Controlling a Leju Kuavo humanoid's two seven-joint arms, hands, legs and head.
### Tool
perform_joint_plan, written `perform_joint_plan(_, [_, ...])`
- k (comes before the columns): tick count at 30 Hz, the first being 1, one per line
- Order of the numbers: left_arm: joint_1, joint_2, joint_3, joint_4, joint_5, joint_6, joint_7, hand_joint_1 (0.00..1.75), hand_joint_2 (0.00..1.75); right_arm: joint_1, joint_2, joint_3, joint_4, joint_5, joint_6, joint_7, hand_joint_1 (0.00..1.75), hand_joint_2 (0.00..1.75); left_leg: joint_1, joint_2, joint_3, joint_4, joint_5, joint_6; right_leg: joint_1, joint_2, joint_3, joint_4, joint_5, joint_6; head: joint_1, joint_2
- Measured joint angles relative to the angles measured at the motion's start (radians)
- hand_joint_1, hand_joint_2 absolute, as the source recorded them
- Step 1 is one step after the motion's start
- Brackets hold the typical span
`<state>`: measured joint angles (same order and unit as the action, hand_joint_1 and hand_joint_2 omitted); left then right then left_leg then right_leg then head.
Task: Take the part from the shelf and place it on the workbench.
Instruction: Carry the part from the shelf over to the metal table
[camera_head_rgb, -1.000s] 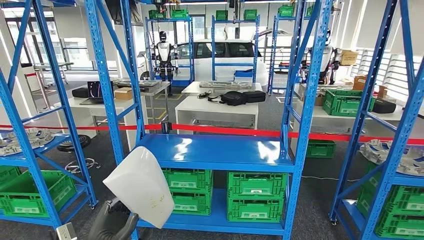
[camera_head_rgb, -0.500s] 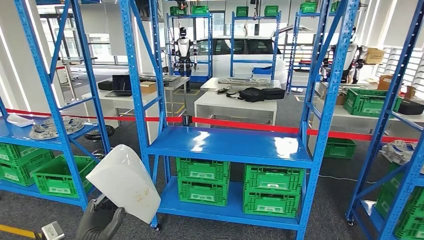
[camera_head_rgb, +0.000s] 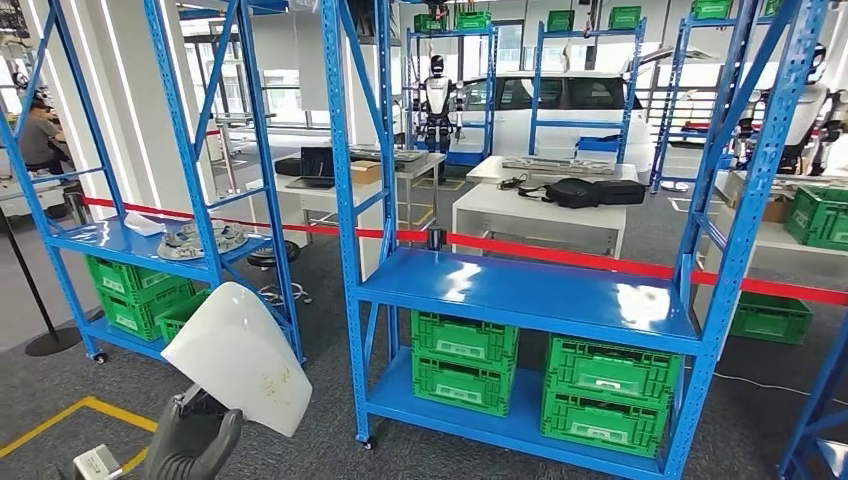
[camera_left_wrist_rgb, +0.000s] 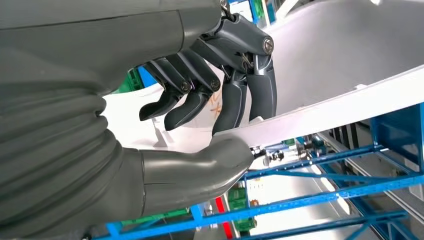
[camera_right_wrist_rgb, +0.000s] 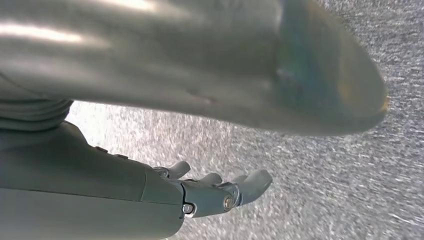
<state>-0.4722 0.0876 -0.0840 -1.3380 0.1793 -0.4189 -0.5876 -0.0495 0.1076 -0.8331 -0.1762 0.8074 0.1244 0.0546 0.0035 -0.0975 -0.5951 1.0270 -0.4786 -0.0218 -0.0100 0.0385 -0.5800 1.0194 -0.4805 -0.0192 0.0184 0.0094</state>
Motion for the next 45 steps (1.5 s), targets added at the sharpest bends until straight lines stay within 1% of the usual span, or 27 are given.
perform_joint_plan(1, [-0.001, 0.002, 0.002, -0.002, 0.000, 0.000, 0.000, 1.75, 1.75, -0.001, 0.001, 0.000, 0.000, 0.000, 0.000, 0.000, 0.00, 0.00, -0.001, 0.021, -0.012, 0.022, -0.015, -0.005, -0.002, -0.013, 0.003, -0.006, 0.003, -0.006, -0.001, 0.000])
perform_joint_plan(3, [-0.003, 0.005, 0.003, -0.004, 0.000, 0.000, 0.000, 1.75, 1.75, 0.000, 0.001, 0.000, 0.000, 0.000, 0.000, 0.000, 0.00, 0.00, -0.002, 0.071, -0.061, 0.124, -0.071, -0.014, -0.003, -0.037, 0.004, -0.012, 0.006, -0.013, -0.004, 0.000])
perform_joint_plan(5, [0.001, 0.005, 0.003, -0.003, 0.000, 0.000, 0.000, 1.75, 1.75, 0.001, 0.001, 0.000, 0.000, 0.000, 0.000, 0.000, 0.00, 0.00, 0.004, 0.085, -0.115, 0.242, -0.116, -0.023, -0.003, -0.063, 0.003, -0.011, 0.006, -0.014, -0.005, 0.000])
perform_joint_plan(6, [0.003, 0.005, 0.003, -0.003, 0.000, 0.000, 0.000, 1.75, 1.75, 0.002, 0.001, 0.000, 0.000, 0.000, 0.000, 0.000, 0.00, 0.00, 0.006, 0.088, -0.123, 0.264, -0.116, -0.026, -0.003, -0.076, 0.002, -0.011, 0.006, -0.014, -0.005, 0.000])
perform_joint_plan(7, [0.004, 0.005, 0.003, -0.003, 0.000, 0.001, 0.000, 1.75, 1.75, 0.001, 0.002, 0.000, 0.000, 0.000, 0.000, 0.001, 0.00, 0.00, 0.008, 0.092, -0.112, 0.247, -0.098, -0.028, -0.003, -0.089, 0.002, -0.010, 0.005, -0.013, -0.005, 0.000])
perform_joint_plan(10, [0.002, 0.005, 0.005, -0.012, -0.002, 0.016, -0.001, 1.75, 1.75, -0.001, 0.002, 0.000, 0.000, 0.003, 0.003, 0.003, 0.00, 0.00, 0.008, 0.142, -0.003, 0.050, -0.018, -0.026, -0.001, -0.124, 0.003, -0.003, 0.001, -0.004, -0.005, 0.000])
perform_joint_plan(12, [0.001, 0.005, 0.008, -0.026, -0.007, 0.029, -0.005, 1.75, 1.75, -0.002, 0.002, 0.000, 0.000, 0.005, 0.004, 0.003, 0.00, 0.00, 0.002, 0.162, 0.027, -0.012, -0.006, -0.015, 0.004, -0.137, 0.002, 0.001, -0.001, 0.005, -0.005, 0.000])
perform_joint_plan(13, [0.001, 0.005, 0.008, -0.030, -0.009, 0.032, -0.006, 1.75, 1.75, -0.002, 0.002, 0.000, 0.000, 0.005, 0.004, 0.002, 0.00, 0.00, 0.000, 0.156, 0.027, -0.013, -0.005, -0.009, 0.005, -0.141, 0.001, 0.002, -0.001, 0.009, -0.004, 0.000])
perform_joint_plan(17, [0.001, 0.005, 0.009, -0.033, -0.010, 0.035, -0.007, 1.75, 1.75, -0.002, 0.002, 0.000, 0.000, 0.005, 0.004, 0.002, 0.00, 0.00, 0.000, 0.152, 0.025, -0.013, -0.004, -0.006, 0.005, -0.143, 0.001, 0.002, -0.001, 0.010, -0.004, 0.000])
perform_joint_plan(19, [0.004, 0.009, 0.014, -0.043, -0.010, 0.038, -0.007, 1.75, 1.75, -0.002, 0.002, 0.000, 0.000, 0.006, 0.004, 0.010, 0.00, 0.00, -0.003, 0.140, 0.021, -0.012, -0.001, 0.001, 0.004, -0.155, 0.003, 0.001, 0.001, 0.016, -0.004, 0.000])
perform_joint_plan(20, [0.007, 0.011, 0.017, -0.052, -0.010, 0.039, -0.006, 1.75, 1.75, -0.002, 0.002, 0.000, 0.000, 0.008, 0.006, 0.016, 0.00, 0.00, -0.002, 0.130, 0.019, -0.014, 0.003, 0.009, 0.001, -0.144, 0.001, 0.007, -0.006, 0.022, -0.003, 0.000])
perform_joint_plan(21, [0.015, 0.013, 0.021, -0.063, -0.010, 0.044, -0.004, 1.75, 1.75, 0.000, 0.002, 0.000, 0.000, 0.011, 0.007, 0.019, 0.00, 0.00, -0.003, 0.110, 0.013, -0.015, 0.009, 0.020, -0.001, -0.119, -0.029, 0.078, -0.045, 0.028, -0.002, 0.000])
perform_joint_plan(23, [0.040, 0.013, 0.028, -0.082, -0.005, 0.060, -0.001, 1.75, 1.75, 0.006, 0.001, 0.000, 0.000, 0.019, 0.010, 0.010, 0.00, 0.00, -0.002, 0.061, 0.002, -0.013, 0.020, 0.033, -0.001, -0.054, -0.080, 0.201, -0.100, 0.028, 0.000, 0.000])
perform_joint_plan(24, [0.053, 0.013, 0.033, -0.091, -0.001, 0.068, 0.000, 1.75, 1.75, 0.009, 0.000, 0.000, 0.000, 0.022, 0.009, 0.004, 0.00, 0.00, -0.003, 0.036, -0.004, -0.009, 0.024, 0.035, 0.001, -0.034, -0.085, 0.222, -0.103, 0.023, 0.001, 0.000])
perform_joint_plan(26, [0.063, 0.011, 0.042, -0.108, 0.007, 0.072, 0.006, 1.75, 1.75, 0.009, -0.001, 0.000, 0.000, 0.027, 0.010, 0.008, 0.00, 0.00, -0.004, 0.005, -0.011, -0.001, 0.026, 0.030, 0.002, 0.005, -0.019, 0.095, -0.047, 0.014, 0.001, 0.000])
perform_joint_plan(28, [0.067, 0.008, 0.049, -0.121, 0.009, 0.076, 0.013, 1.75, 1.75, 0.009, -0.001, 0.000, 0.000, 0.029, 0.011, 0.014, 0.00, 0.00, -0.003, -0.018, -0.018, 0.001, 0.030, 0.019, 0.003, 0.031, 0.016, 0.022, -0.030, 0.010, 0.002, 0.000])
perform_joint_plan(30, [0.078, 0.006, 0.057, -0.133, 0.010, 0.083, 0.010, 1.75, 1.75, 0.009, -0.001, 0.000, 0.000, 0.026, 0.011, 0.014, 0.00, 0.00, -0.001, -0.041, -0.025, -0.005, 0.038, 0.004, 0.005, 0.015, 0.018, 0.014, -0.028, 0.003, 0.002, 0.000])
perform_joint_plan(31, [0.086, 0.007, 0.061, -0.139, 0.013, 0.085, 0.005, 1.75, 1.75, 0.008, -0.001, 0.000, 0.000, 0.024, 0.011, 0.017, 0.00, 0.00, -0.001, -0.034, -0.028, -0.004, 0.039, -0.002, 0.004, 0.003, 0.019, 0.009, -0.023, -0.003, 0.001, 0.000])
perform_joint_plan(32, [0.092, 0.007, 0.065, -0.144, 0.016, 0.086, 0.001, 1.75, 1.75, 0.008, 0.000, 0.000, 0.000, 0.023, 0.012, 0.019, 0.00, 0.00, -0.003, -0.012, -0.037, 0.009, 0.030, -0.006, 0.002, -0.010, 0.020, 0.004, -0.019, -0.010, 0.000, 0.000])
perform_joint_plan(33, [0.096, 0.008, 0.068, -0.148, 0.019, 0.086, -0.002, 1.75, 1.75, 0.009, 0.001, 0.000, 0.000, 0.023, 0.013, 0.022, 0.00, 0.00, -0.004, 0.018, -0.053, 0.041, 0.009, -0.010, 0.001, -0.023, 0.021, -0.001, -0.015, -0.017, -0.002, 0.000])
perform_joint_plan(35, [0.106, 0.007, 0.072, -0.153, 0.022, 0.088, -0.010, 1.75, 1.75, 0.014, 0.001, 0.000, 0.000, 0.024, 0.015, 0.022, 0.00, 0.00, -0.002, 0.075, -0.103, 0.160, -0.057, -0.017, 0.003, -0.051, 0.020, -0.004, -0.013, -0.023, -0.004, 0.000])
perform_joint_plan(37, [0.128, 0.006, 0.076, -0.165, 0.027, 0.095, -0.024, 1.75, 1.75, 0.019, 0.001, 0.000, 0.000, 0.023, 0.015, 0.018, 0.00, 0.00, 0.003, 0.086, -0.144, 0.262, -0.097, -0.024, 0.005, -0.079, 0.018, -0.004, -0.013, -0.024, -0.005, 0.000])
perform_joint_plan(38, [0.141, 0.006, 0.080, -0.174, 0.031, 0.101, -0.034, 1.75, 1.75, 0.019, 0.001, 0.000, 0.000, 0.024, 0.015, 0.016, 0.00, 0.00, 0.006, 0.089, -0.141, 0.265, -0.091, -0.027, 0.005, -0.093, 0.017, -0.004, -0.014, -0.024, -0.005, 0.000])
perform_joint_plan(39, [0.151, 0.006, 0.086, -0.186, 0.039, 0.109, -0.046, 1.75, 1.75, 0.019, 0.001, 0.000, 0.000, 0.025, 0.016, 0.015, 0.00, 0.00, 0.008, 0.095, -0.117, 0.228, -0.069, -0.028, 0.005, -0.106, 0.017, -0.003, -0.014, -0.023, -0.005, 0.000])
perform_joint_plan(41, [0.163, 0.005, 0.099, -0.212, 0.057, 0.127, -0.074, 1.75, 1.75, 0.018, 0.000, 0.000, 0.000, 0.029, 0.020, 0.002, 0.00, 0.00, 0.006, 0.138, -0.037, 0.088, -0.017, -0.027, 0.007, -0.132, 0.018, 0.001, -0.018, -0.017, -0.006, 0.000])
perform_joint_plan(43, [0.174, 0.005, 0.114, -0.243, 0.071, 0.142, -0.097, 1.75, 1.75, 0.018, -0.001, 0.000, 0.000, 0.030, 0.021, -0.023, 0.00, 0.00, 0.000, 0.171, 0.011, 0.000, 0.004, -0.016, 0.011, -0.153, 0.020, 0.006, -0.023, -0.007, -0.005, 0.000])
perform_joint_plan(45, [0.189, 0.005, 0.127, -0.273, 0.075, 0.153, -0.107, 1.75, 1.75, 0.017, -0.002, 0.000, 0.000, 0.030, 0.020, -0.040, 0.00, 0.00, -0.004, 0.154, 0.013, -0.009, 0.006, -0.001, 0.012, -0.175, 0.024, 0.006, -0.026, 0.004, -0.004, 0.000])
